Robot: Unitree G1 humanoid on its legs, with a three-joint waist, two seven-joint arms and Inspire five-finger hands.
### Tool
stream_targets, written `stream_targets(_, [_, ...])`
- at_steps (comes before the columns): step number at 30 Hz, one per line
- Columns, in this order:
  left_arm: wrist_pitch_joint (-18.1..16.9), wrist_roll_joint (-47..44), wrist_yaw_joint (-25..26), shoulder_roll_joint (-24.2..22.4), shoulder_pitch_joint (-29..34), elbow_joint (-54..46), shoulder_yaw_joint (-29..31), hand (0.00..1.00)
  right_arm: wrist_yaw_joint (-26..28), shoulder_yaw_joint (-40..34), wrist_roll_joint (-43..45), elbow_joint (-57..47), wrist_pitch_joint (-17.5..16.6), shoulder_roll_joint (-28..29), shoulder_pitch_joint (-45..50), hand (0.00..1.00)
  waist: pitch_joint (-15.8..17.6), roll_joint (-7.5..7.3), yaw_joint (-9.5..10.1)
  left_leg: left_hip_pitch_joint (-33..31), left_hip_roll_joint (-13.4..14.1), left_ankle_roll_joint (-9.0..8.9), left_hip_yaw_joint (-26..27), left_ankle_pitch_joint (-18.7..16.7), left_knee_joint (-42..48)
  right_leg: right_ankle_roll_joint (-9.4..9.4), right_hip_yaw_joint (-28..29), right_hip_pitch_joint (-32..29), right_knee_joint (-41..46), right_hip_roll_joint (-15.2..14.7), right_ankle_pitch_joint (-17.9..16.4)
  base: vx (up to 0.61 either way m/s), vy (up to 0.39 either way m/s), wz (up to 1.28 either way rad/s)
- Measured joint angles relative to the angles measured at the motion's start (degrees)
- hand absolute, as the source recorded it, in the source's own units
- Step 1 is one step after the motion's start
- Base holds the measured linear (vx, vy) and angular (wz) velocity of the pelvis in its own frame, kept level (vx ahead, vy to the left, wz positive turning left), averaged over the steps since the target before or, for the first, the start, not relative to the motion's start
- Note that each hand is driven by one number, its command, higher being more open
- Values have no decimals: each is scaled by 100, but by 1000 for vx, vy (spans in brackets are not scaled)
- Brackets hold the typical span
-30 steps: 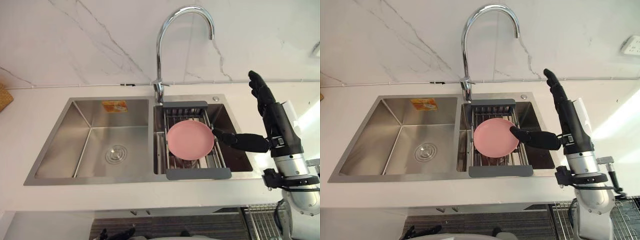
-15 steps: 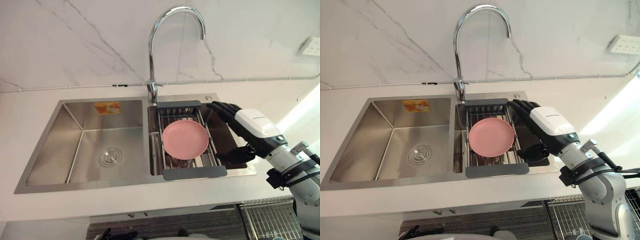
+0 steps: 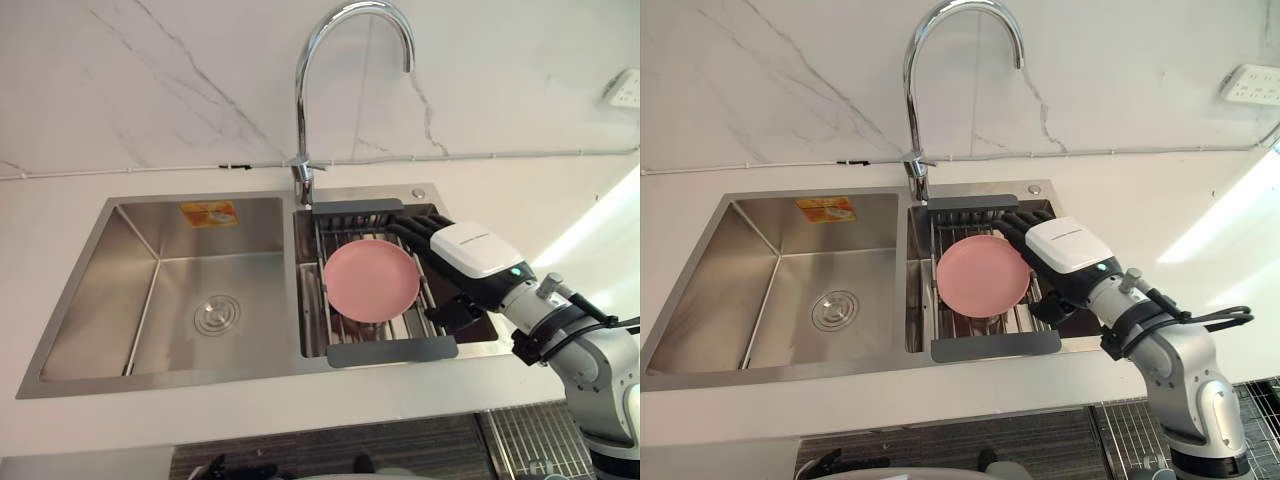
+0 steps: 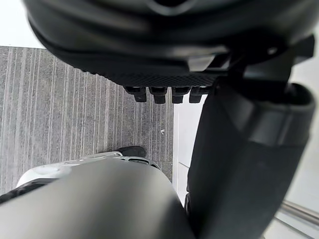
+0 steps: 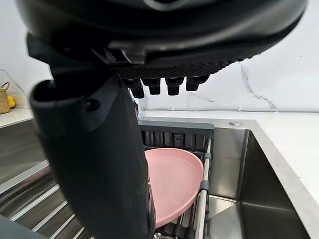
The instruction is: Walk over to the sink, pick up the cup, carry it to the dishwasher, place the cup inside the dishwasher, then close the dishwasher door
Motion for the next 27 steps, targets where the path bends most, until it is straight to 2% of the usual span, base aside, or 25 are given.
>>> stream_targets(10, [-29,-3,2,12,28,5,-11,100,-189,328,-222,408,-41,149,-2,100,-26,-23,15,27,-26,-6,-54,233,-217,-10,-54,3,-100,-9,132,-59,-10,3])
stream_targets(16, [-44,-4,15,14,64,35,-30,100,-605,478,-408,678,-62,171,-2,100,-141,-22,22,53,-29,-20,-68,351,-381,-14,-73,3,-192,4,204,-41,-17,1])
stream_targets(27, [-56,-7,22,32,53,64,-60,100,-1331,647,-1005,1095,-223,206,1,100,-143,-23,29,56,-48,-25,-114,364,-401,-3,-150,23,-215,2,212,-1,-1,0])
